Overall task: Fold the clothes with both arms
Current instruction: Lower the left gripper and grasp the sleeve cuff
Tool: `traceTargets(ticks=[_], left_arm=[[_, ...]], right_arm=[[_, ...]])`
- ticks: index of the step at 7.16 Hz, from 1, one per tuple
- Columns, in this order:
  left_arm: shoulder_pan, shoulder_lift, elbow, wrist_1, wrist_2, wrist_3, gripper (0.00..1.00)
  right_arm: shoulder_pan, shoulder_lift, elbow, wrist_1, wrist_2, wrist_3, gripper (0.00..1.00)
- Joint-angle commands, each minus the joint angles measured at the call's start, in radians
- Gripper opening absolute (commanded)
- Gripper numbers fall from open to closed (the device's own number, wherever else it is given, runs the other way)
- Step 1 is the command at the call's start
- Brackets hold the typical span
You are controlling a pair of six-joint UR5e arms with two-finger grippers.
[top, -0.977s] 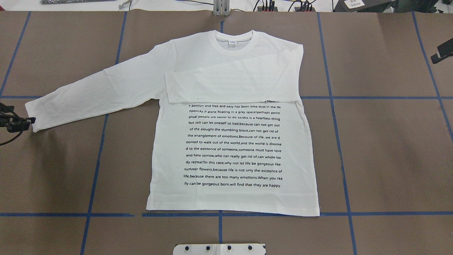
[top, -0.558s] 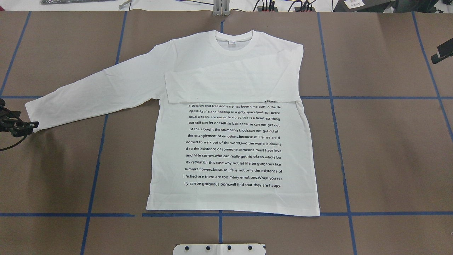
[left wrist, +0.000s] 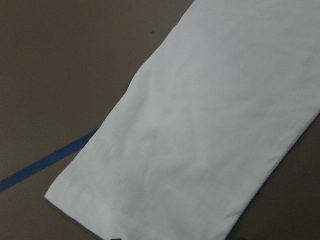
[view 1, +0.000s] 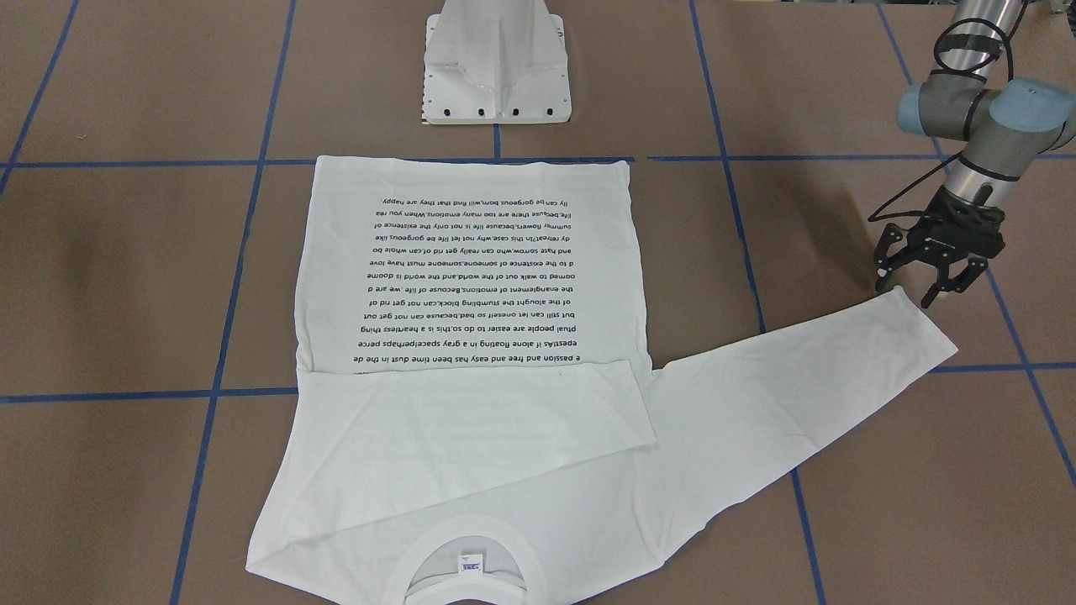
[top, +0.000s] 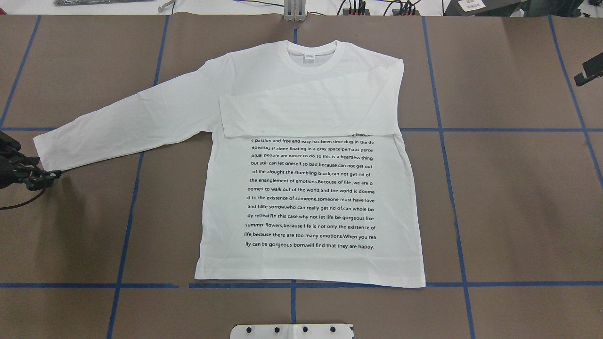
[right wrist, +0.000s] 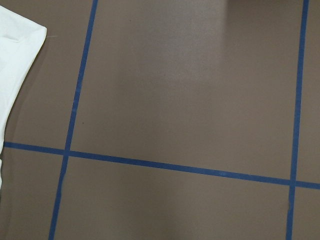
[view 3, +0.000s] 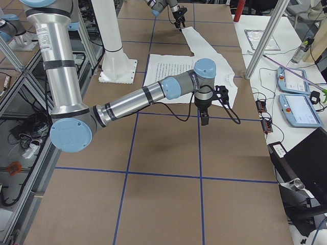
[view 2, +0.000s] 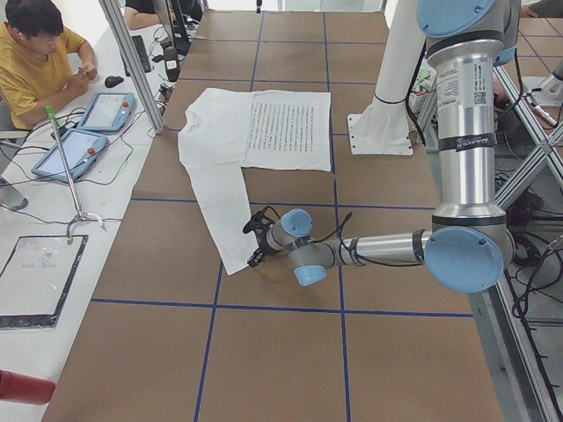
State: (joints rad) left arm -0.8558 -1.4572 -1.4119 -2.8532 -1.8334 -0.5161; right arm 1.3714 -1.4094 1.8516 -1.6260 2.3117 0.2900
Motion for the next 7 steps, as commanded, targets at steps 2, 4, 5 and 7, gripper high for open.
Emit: traceTargets(ticks=[2,4,5,7], left_arm=[[0.001,0.000,0.001,0.000,0.000,0.001,0.14],[0.001,-0.002,-0.001,-0.005,-0.001,0.002,0.00],[-0.002,-0.003,-0.015,-0.005,-0.007,0.001,0.00],[-0.011,-0.018,-0.140,-0.005,-0.015,-0.004,0.00]], right_arm=[[-0.002,0.000,0.000,0.000,0.002,0.000,1.00],[0.000,0.000,0.000,0.000,0.002,0.002,1.00],[0.000,0.001,0.000,0.000,0.002,0.002,1.00],[-0.002,0.001,-0.002,0.000,0.002,0.001,1.00]])
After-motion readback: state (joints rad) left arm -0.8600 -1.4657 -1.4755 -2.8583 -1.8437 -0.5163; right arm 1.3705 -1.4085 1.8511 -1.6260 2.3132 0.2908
